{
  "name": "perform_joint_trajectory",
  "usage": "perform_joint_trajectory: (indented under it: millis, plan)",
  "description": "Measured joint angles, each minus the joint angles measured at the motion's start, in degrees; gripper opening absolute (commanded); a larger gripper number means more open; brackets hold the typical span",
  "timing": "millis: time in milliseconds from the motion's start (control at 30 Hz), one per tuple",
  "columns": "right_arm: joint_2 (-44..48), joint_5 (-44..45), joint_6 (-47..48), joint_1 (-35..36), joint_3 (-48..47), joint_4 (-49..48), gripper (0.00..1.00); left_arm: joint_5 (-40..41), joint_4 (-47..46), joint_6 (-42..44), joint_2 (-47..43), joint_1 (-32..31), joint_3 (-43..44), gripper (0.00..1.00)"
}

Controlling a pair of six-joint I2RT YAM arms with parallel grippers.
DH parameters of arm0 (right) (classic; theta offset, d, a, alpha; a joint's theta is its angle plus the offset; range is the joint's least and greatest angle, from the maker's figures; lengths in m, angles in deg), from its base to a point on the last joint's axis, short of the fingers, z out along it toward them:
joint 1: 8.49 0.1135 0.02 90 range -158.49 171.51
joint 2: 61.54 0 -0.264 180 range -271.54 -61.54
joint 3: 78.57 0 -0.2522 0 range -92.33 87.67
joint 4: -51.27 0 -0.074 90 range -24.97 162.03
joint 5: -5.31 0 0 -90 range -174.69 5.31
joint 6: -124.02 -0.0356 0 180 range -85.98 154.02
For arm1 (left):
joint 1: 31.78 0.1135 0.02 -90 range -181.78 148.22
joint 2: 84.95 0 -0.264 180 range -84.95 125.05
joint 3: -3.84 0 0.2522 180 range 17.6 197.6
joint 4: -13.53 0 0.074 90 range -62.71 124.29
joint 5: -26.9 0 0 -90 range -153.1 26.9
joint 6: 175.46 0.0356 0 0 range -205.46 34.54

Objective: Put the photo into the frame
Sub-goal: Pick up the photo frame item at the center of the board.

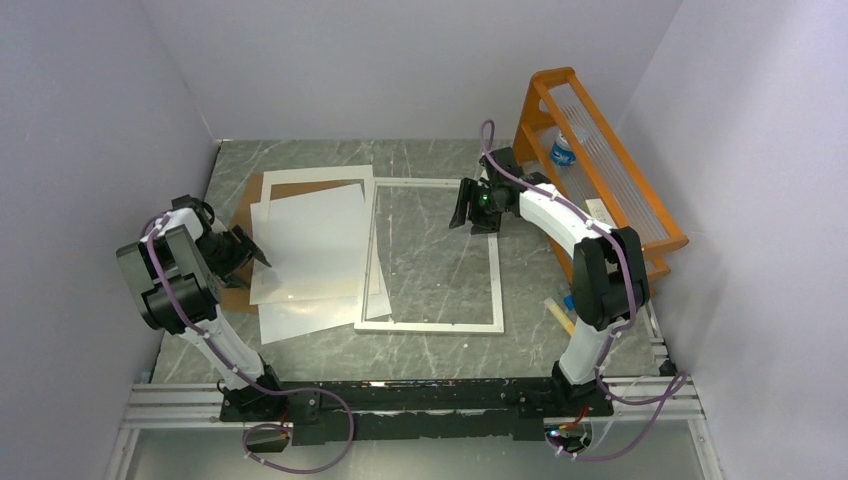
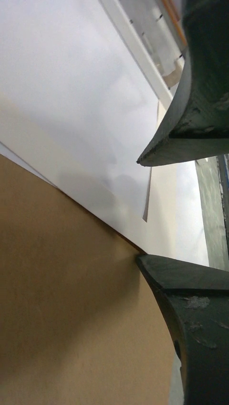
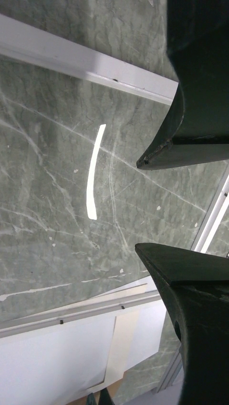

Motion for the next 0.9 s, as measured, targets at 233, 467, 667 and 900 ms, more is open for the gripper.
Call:
perform_joint_trajectory:
  millis: [233,467,667,900]
  plan:
    - [-0.09,0.02,0.22,0.0,-0.02,0.48,0.61,-9.05,-1.77,-0.15,0.0,0.17,-0.33,0.57]
    - [-0.59,0.04,0.39,0.0,-0.02,0.87,0.61,-16.33,-2.38,-0.74,0.0,1.88,-0.37,0.53]
    - [-0.59,0.46,0.66,0.0,-0.02,0.94,0.61,-27.04,-4.28,-2.12,0.17,4.76,-1.68,0.55]
    - [-0.59,0.7,0.96,0.0,-0.02,1.05,0.61,-37.57,-8.26,-5.2,2.51,5.05,-4.66,0.55]
